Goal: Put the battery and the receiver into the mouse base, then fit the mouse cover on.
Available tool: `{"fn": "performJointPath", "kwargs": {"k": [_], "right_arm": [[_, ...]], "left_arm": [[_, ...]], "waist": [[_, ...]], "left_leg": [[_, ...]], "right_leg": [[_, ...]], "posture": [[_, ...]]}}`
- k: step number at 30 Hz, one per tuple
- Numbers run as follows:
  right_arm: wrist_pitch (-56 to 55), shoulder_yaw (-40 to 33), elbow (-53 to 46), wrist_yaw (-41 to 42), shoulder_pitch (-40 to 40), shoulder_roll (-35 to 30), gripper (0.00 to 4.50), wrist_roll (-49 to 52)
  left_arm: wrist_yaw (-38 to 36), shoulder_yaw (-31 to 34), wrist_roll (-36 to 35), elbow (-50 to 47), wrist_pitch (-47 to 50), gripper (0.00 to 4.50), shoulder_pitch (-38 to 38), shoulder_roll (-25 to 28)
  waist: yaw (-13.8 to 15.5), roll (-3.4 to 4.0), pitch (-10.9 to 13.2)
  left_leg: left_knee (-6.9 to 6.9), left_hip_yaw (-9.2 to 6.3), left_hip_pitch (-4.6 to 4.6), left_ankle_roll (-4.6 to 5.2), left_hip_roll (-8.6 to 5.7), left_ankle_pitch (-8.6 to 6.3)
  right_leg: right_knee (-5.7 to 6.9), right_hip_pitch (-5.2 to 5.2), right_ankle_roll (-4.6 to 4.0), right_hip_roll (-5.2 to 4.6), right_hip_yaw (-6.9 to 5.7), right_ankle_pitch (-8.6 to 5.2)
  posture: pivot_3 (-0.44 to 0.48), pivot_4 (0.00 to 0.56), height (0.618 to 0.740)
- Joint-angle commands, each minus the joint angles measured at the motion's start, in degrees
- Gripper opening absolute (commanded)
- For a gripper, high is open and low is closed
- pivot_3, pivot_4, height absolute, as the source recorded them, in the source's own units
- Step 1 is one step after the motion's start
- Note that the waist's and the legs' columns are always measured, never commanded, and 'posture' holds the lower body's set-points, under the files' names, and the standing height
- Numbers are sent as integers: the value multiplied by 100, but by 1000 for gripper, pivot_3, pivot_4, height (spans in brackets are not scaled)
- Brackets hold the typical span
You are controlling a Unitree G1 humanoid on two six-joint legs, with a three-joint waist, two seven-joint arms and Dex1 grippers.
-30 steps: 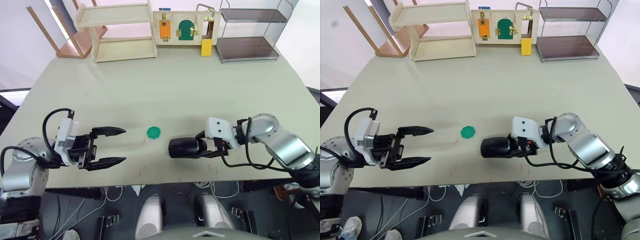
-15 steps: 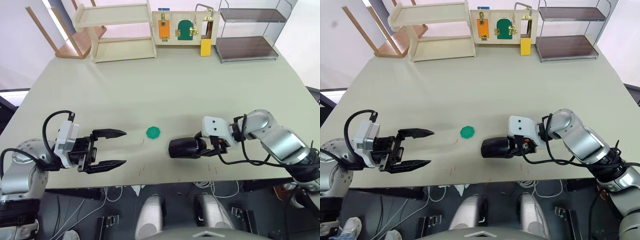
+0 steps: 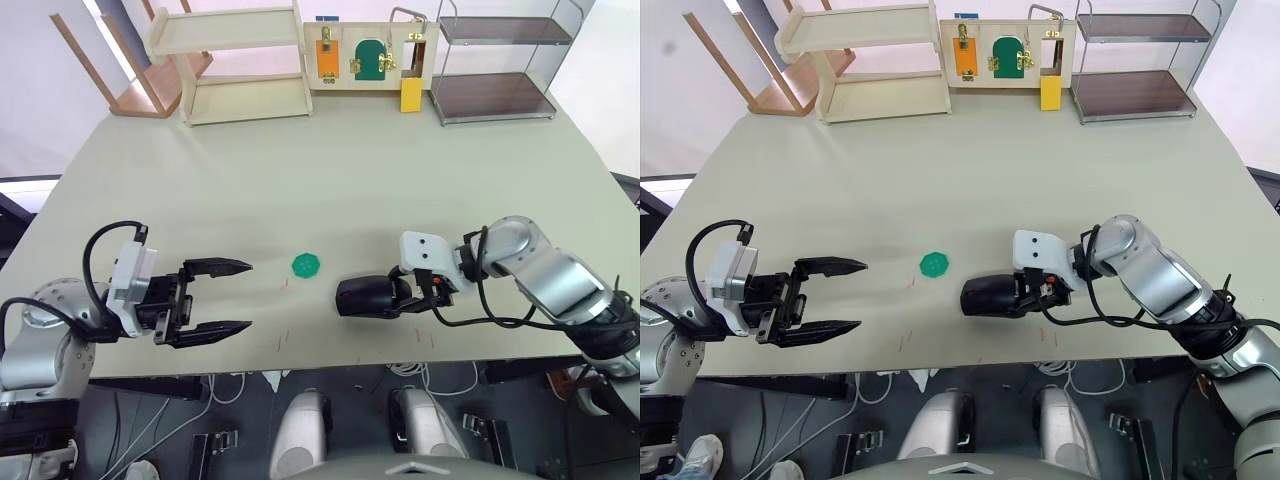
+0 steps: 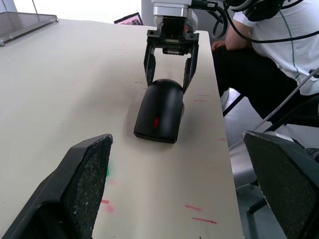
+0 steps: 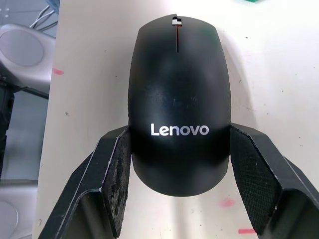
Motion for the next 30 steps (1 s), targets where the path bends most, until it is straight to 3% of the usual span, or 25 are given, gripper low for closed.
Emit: {"fn": "performJointPath", "kwargs": {"k": [1,28,30], "right_arm": [[15,4,-7,35,-51,-13,2408,-48],[21,-91,-194,-265,368,-32,2408,-58],[17,-106,-215,-257,366,-33,3211,-39]], "left_arm": [[-187,180,-107,-154,-57,4500,2,73],[-292,109,-58,2,-160,4500,-130,87],[-291,119,-54,13,-172,4500,-120,85]], "waist": [[0,0,0],[2,0,0],[2,0,0]], "left_leg": [[0,0,0,0,0,0],[-1,0,0,0,-1,0],[-1,0,0,0,-1,0]], "right_leg": [[0,0,0,0,0,0],[0,0,0,-2,-1,-1],[-1,0,0,-2,-1,-1]], "posture": [[0,150,740],[0,150,740],[0,150,740]]}}
